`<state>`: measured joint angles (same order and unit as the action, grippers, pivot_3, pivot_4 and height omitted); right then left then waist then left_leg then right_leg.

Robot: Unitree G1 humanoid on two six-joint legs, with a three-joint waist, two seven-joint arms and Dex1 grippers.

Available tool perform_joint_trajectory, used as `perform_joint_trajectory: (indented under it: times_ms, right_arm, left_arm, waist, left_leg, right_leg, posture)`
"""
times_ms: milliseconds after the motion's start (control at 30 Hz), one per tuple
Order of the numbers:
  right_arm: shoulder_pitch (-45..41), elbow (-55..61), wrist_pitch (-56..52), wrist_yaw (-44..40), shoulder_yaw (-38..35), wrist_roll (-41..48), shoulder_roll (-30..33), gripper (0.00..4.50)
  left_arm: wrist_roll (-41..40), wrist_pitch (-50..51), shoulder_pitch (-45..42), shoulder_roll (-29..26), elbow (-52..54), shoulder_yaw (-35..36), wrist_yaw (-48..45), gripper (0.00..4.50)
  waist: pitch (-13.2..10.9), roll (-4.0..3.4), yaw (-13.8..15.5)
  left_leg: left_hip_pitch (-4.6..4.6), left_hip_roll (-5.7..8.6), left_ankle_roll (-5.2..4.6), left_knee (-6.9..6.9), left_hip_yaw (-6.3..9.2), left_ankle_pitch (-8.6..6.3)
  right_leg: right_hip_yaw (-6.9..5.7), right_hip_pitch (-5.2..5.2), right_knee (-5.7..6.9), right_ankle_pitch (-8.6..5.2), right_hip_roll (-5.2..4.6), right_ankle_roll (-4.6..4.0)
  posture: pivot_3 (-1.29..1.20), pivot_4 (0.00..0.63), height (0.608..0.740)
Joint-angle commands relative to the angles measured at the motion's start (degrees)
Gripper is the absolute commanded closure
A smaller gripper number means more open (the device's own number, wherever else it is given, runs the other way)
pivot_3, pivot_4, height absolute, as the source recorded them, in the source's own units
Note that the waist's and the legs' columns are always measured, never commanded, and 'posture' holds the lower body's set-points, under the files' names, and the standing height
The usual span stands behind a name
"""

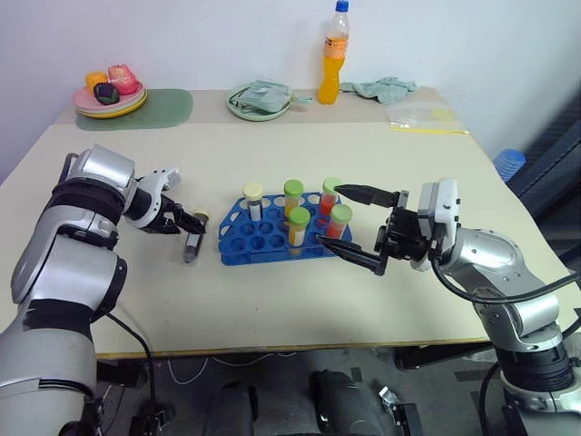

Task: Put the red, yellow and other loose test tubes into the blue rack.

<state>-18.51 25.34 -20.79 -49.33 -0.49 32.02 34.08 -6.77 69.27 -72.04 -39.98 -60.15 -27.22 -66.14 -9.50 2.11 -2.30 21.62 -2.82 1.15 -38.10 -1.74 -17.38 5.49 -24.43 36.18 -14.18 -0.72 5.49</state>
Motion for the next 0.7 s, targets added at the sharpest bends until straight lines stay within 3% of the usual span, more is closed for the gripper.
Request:
perform_joint_trajectory:
  times_ms: [33, 100, 267, 433, 467, 567, 700]
  right_arm:
    - [-0.6, 0.2, 1.5, 0.1, -0.5, -0.7, -0.3, 0.00]
    - [-0.4, 0.2, 1.6, 0.1, -0.6, -0.8, -0.3, 0.00]
    - [0.0, 0.4, 1.8, 0.2, -0.7, -1.2, -0.5, 0.00]
    - [0.6, 0.6, 2.1, 0.6, -1.1, -1.5, -0.8, 0.00]
    - [0.9, 0.8, 2.0, 0.7, -1.3, -1.3, -0.7, 0.00]
    - [2.3, 1.2, 1.9, 0.6, -2.8, -0.6, 0.2, 0.00]
    - [4.6, 3.7, 0.0, 0.2, -4.9, 2.3, 1.8, 0.00]
  left_arm:
    - [1.1, 0.1, -0.1, 0.0, -0.3, 2.1, 0.0, 2.86]
    - [1.5, -0.3, 0.0, -0.1, -0.4, 2.8, 0.3, 3.72]
    - [1.3, 1.0, -0.5, -2.4, 1.6, 3.9, -2.0, 3.72]
    - [-1.2, -10.6, 1.3, -4.0, 6.1, 18.5, 12.0, 3.72]
    - [-2.2, -15.2, 3.3, -4.1, 9.4, 21.8, 14.0, 3.72]
    - [-13.2, -28.1, 14.2, 0.2, 28.9, 40.9, 16.8, 3.72]
    - [-19.3, -40.4, 31.9, 5.3, 52.1, 48.4, 14.6, 3.72]
  waist:
    - [0.0, 0.00, 0.0]
    - [0.0, 0.00, 0.0]
    - [0.0, 0.00, -0.1]
    - [0.0, 0.00, -0.1]
    - [0.0, 0.00, 0.0]
    - [0.0, -0.02, 0.2]
    - [0.0, -0.02, 0.4]
  left_leg:
    - [0.00, 0.00, 0.00, 0.00, 0.00, 0.00]
    - [0.00, 0.00, 0.00, 0.00, 0.00, 0.00]
    - [-0.01, 0.00, 0.00, 0.00, 0.01, 0.00]
    - [-0.02, -0.01, 0.00, 0.00, 0.04, 0.00]
    - [-0.01, -0.02, 0.00, 0.00, 0.04, 0.00]
    - [-0.03, -0.02, 0.01, -0.01, 0.01, 0.01]
    - [-0.07, 0.00, 0.08, -0.01, -0.01, 0.03]
  right_leg:
    - [0.00, 0.00, 0.01, 0.00, 0.00, 0.01]
    - [0.00, 0.00, 0.01, 0.01, 0.00, 0.02]
    - [0.00, 0.00, 0.03, 0.02, 0.01, 0.03]
    - [-0.01, 0.00, 0.04, 0.02, 0.00, 0.04]
    - [-0.02, 0.00, 0.07, 0.03, -0.02, 0.05]
    - [-0.05, 0.00, 0.15, 0.04, -0.13, 0.06]
    - [-0.10, -0.02, 0.26, 0.07, -0.45, 0.09]
  posture:
    - [0.00, 0.150, 0.740]
    - [0.00, 0.150, 0.740]
    - [0.00, 0.150, 0.740]
    - [0.00, 0.150, 0.740]
    - [0.00, 0.150, 0.740]
    - [0.00, 0.150, 0.740]
    - [0.00, 0.150, 0.740]
